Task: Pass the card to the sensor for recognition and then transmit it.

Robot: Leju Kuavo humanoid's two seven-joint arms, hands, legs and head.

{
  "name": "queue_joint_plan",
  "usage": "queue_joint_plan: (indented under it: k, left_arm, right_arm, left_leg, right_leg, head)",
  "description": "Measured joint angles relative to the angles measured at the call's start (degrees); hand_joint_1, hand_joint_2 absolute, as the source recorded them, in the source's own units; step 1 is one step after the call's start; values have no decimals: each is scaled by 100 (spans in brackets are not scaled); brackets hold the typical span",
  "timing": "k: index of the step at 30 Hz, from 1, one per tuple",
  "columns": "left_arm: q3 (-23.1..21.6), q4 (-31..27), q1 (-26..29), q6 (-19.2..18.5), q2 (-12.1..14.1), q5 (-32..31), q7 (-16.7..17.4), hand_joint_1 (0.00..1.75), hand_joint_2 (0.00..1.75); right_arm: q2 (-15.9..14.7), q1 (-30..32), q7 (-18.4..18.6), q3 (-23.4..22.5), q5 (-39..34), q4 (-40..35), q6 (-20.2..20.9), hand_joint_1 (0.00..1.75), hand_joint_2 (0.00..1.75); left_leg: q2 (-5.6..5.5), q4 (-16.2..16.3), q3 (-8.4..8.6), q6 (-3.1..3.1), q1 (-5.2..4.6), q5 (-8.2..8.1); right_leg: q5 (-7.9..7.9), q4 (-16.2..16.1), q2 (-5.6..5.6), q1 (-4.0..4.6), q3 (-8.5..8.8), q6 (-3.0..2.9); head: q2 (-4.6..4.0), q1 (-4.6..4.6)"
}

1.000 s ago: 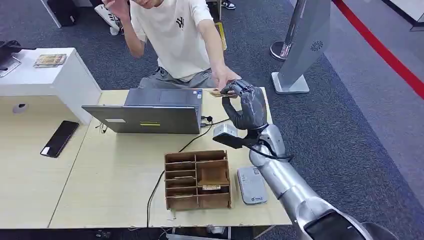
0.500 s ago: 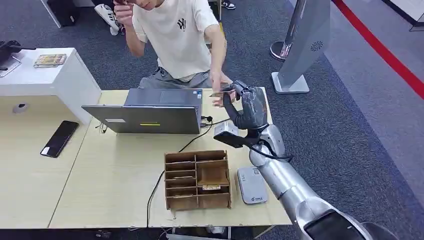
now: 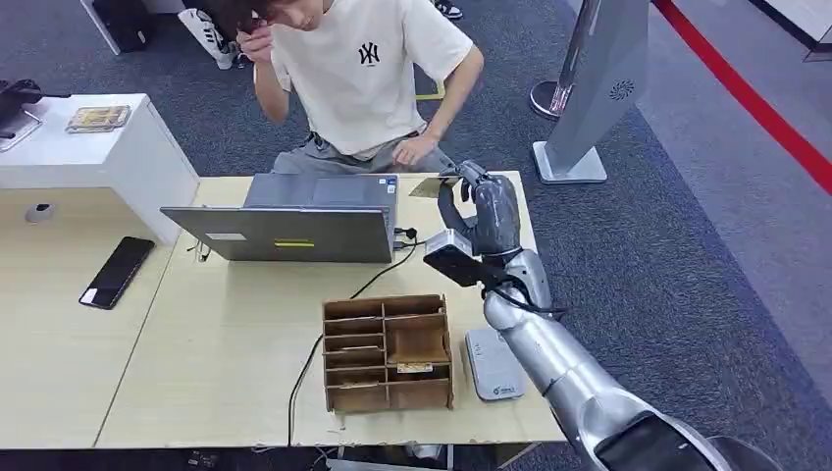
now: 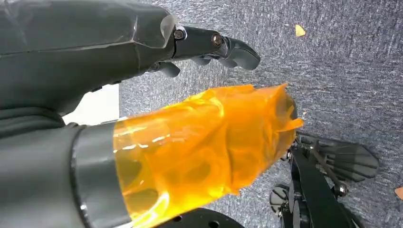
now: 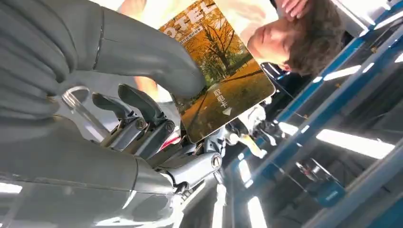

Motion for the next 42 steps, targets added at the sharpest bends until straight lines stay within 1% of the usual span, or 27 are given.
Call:
queue_joint_plan:
  k: [3, 7, 11, 13, 19, 23, 30, 35, 42]
  left_arm:
    - [0, 0, 0, -2, 0, 18, 2, 0, 0]
    - [0, 0, 1, -7, -2, 44, 15, 0, 0]
    - [0, 0, 2, -11, -2, 77, 37, 0, 0]
    - [0, 0, 3, -18, -2, 92, 55, 0, 0]
    - [0, 0, 6, -17, -7, 127, 63, 0, 0]
    - [0, 0, 6, -15, -7, 147, 66, 0, 0]
    - [0, 0, 8, -15, -13, 179, 66, 0, 0]
    - [0, 0, 8, -15, -26, 210, 66, 0, 0]
    - [0, 0, 10, -15, -33, 252, 66, 0, 0]
  right_arm:
    - [-31, 0, 51, 81, -264, -2, 113, 175, 175]
    - [-72, 14, 110, 133, -817, -18, 473, 175, 175]
    - [-127, 102, 202, 134, -1409, -122, 924, 175, 175]
    - [-151, 184, 261, 101, -1757, -210, 1179, 175, 175]
    - [-230, 409, 405, -48, -2291, -442, 1587, 175, 175]
    - [-273, 558, 506, -170, -2528, -562, 1729, 175, 175]
    - [-328, 779, 752, -424, -3117, -625, 2094, 175, 175]
    - [-378, 917, 853, -592, -3329, -625, 2153, 175, 175]
    - [-501, 1151, 1002, -754, -3393, -673, 2118, 175, 175]
  left_leg:
    - [0, 0, 0, 0, 0, 0]
    - [0, 0, 0, 0, 0, 0]
    - [0, 0, 1, 0, 0, 0]
    - [0, 0, 1, 0, 0, 0]
    - [0, 0, 0, 0, 0, 0]
    - [0, 0, 0, 0, 0, 0]
    - [0, 0, 0, 0, -1, 0]
    - [0, 0, 0, 0, 0, 0]
    - [0, 0, 0, 0, 0, 0]
  right_leg:
    - [0, 0, 0, 0, 0, 0]
    - [0, 0, 0, 0, 0, 0]
    - [0, 0, 0, 0, 0, 0]
    - [0, 0, 0, 0, -1, 0]
    - [0, 0, 0, 0, -1, 0]
    - [0, 0, 0, 0, -1, 0]
    - [0, 0, 0, 0, -1, 0]
    - [0, 0, 0, 0, -1, 0]
    - [0, -1, 0, 0, -1, 0]
  head:
    - [0, 0]
    - [0, 0]
    - [0, 0]
    - [0, 0]
    - [0, 0]
    - [0, 2]
    - [0, 0]
    - [0, 0]
    - [0, 0]
